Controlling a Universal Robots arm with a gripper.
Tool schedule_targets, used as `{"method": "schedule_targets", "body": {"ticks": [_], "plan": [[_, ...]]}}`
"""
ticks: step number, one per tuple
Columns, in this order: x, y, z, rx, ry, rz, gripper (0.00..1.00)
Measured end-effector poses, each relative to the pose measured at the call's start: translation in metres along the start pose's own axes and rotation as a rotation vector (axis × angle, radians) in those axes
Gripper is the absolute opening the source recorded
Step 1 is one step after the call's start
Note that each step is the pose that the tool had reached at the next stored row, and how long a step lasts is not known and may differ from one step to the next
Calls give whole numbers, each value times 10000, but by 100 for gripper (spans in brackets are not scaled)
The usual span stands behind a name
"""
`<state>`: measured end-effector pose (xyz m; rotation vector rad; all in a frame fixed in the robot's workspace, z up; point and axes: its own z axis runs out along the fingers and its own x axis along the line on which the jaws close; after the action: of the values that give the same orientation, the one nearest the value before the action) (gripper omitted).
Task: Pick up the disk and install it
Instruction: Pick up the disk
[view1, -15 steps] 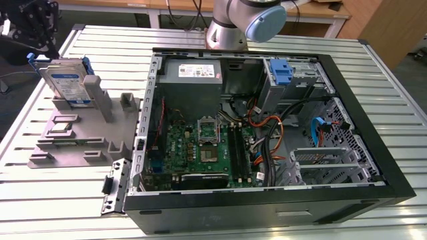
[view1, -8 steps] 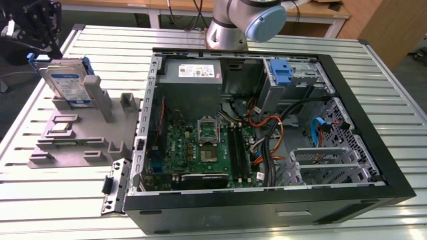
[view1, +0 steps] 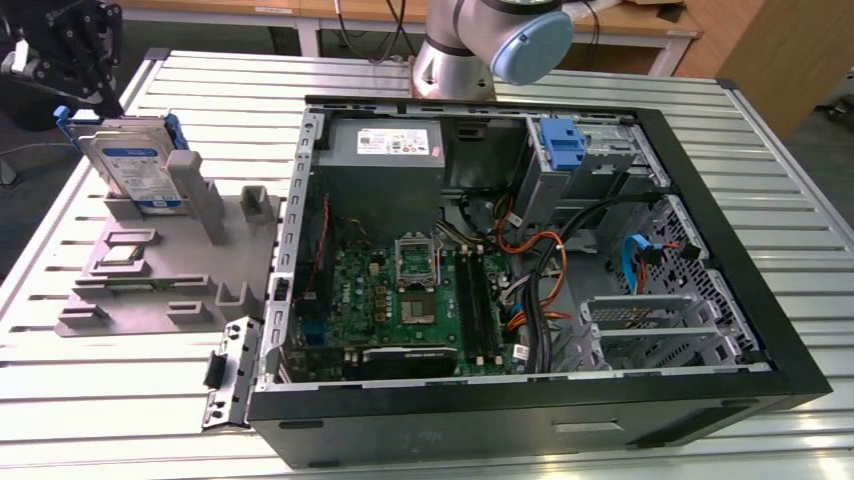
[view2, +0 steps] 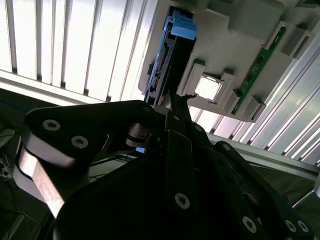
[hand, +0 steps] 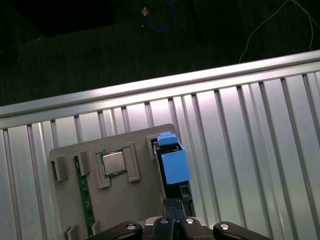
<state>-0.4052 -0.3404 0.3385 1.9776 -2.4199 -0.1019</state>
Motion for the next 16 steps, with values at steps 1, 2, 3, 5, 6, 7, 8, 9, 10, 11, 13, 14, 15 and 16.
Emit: {"method": "schedule_targets", "body": {"ticks": [1,2,3,5,6,7,8,9,10,11,13,14,15,16], "plan": [[0,0,0,-2,1,0,10],[0,-1,0,-3,2,-16,10],[-1,-3,0,-4,3,-45,10],[-1,-6,0,-6,6,-122,10],[-1,-7,0,-7,7,-175,10],[-2,-8,0,-8,9,-208,10],[-1,-9,0,-9,9,-221,10],[-2,-10,-1,-10,10,-222,10],[-3,-15,-1,-10,11,-226,10],[-4,-21,-2,-10,11,-226,10],[-5,-25,-1,-10,10,-224,10],[-5,-26,-1,-9,10,-224,10],[-5,-26,-1,-10,10,-225,10],[-5,-26,-1,-10,11,-236,10]]}}
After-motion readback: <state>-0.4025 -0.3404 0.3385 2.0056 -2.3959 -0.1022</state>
